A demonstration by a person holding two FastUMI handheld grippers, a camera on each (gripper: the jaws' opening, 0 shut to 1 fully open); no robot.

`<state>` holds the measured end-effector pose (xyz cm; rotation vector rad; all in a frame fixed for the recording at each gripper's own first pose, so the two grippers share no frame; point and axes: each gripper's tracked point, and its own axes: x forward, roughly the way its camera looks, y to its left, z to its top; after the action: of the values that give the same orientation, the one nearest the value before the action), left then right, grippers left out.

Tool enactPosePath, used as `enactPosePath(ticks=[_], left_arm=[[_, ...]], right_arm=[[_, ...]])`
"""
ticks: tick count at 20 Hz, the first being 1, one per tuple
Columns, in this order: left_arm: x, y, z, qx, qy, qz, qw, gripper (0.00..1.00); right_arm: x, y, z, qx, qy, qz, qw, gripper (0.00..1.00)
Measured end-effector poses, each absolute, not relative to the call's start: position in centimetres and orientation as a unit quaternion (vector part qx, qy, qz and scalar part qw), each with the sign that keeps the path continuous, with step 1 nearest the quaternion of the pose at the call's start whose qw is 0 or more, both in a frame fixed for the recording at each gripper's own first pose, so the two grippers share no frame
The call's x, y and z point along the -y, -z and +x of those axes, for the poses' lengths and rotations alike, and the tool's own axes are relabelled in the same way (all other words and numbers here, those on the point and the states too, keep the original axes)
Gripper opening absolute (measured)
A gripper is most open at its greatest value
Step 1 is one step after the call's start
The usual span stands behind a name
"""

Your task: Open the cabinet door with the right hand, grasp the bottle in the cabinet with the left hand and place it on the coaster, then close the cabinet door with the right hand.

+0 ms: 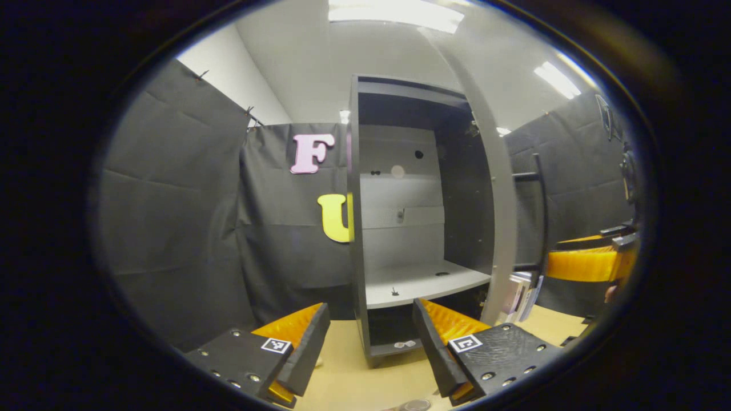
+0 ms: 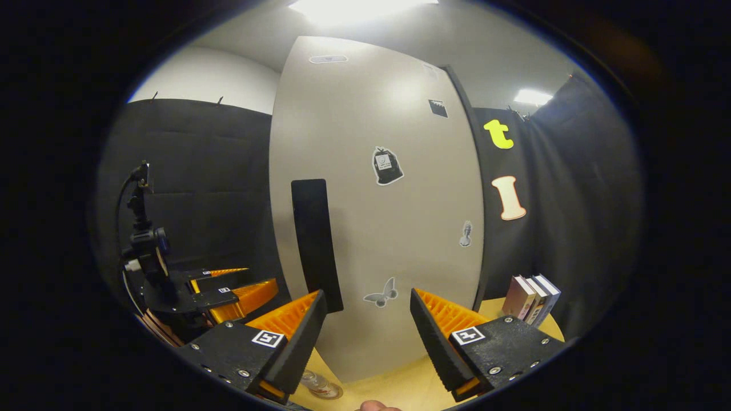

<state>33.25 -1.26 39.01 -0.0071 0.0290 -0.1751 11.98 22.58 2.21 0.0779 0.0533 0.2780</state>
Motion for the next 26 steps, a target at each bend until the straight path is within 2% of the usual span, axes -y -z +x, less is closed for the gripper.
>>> enactPosePath(ticks=[1, 2, 10, 16, 17, 18, 19, 21, 26], left_arm=[[1.3, -39.0, 33.1, -0.017, 0.087, -0.004, 0.996, 0.84], [1.3, -38.9, 33.2, -0.019, 0.087, -0.007, 0.996, 0.84], [3.4, -41.1, 33.4, -0.011, 0.066, -0.019, 0.998, 0.84], [7.2, -44.5, 34.5, 0.029, 0.058, 0.002, 0.998, 0.84], [8.0, -44.4, 34.7, 0.028, 0.058, 0.005, 0.998, 0.89], [8.6, -44.1, 34.8, 0.023, 0.062, 0.004, 0.998, 0.85], [9.1, -43.7, 35.1, 0.015, 0.067, -0.001, 0.998, 0.89], [9.3, -43.2, 35.4, 0.008, 0.061, -0.021, 0.998, 0.86], [9.4, -42.9, 35.7, 0.013, 0.038, -0.028, 0.999, 0.86]], right_arm=[[-22.8, -2.3, 12.3, -0.024, -0.140, 0.036, 0.989, 0.88], [-22.7, -2.5, 12.4, -0.020, -0.141, 0.034, 0.989, 0.91], [-19.9, -3.2, 15.2, 0.005, -0.087, -0.010, 0.996, 0.93], [-19.5, -3.6, 16.8, 0.016, -0.074, 0.006, 0.997, 0.93], [-19.2, -3.7, 16.9, 0.020, -0.070, 0.001, 0.997, 0.93], [-19.0, -3.8, 17.0, 0.025, -0.067, 0.001, 0.997, 0.93], [-18.8, -3.8, 17.3, 0.027, -0.061, 0.003, 0.998, 0.93], [-18.3, -3.9, 17.6, 0.028, -0.049, 0.009, 0.998, 0.93], [-17.3, -3.3, 18.0, 0.025, -0.041, 0.002, 0.999, 0.93]])
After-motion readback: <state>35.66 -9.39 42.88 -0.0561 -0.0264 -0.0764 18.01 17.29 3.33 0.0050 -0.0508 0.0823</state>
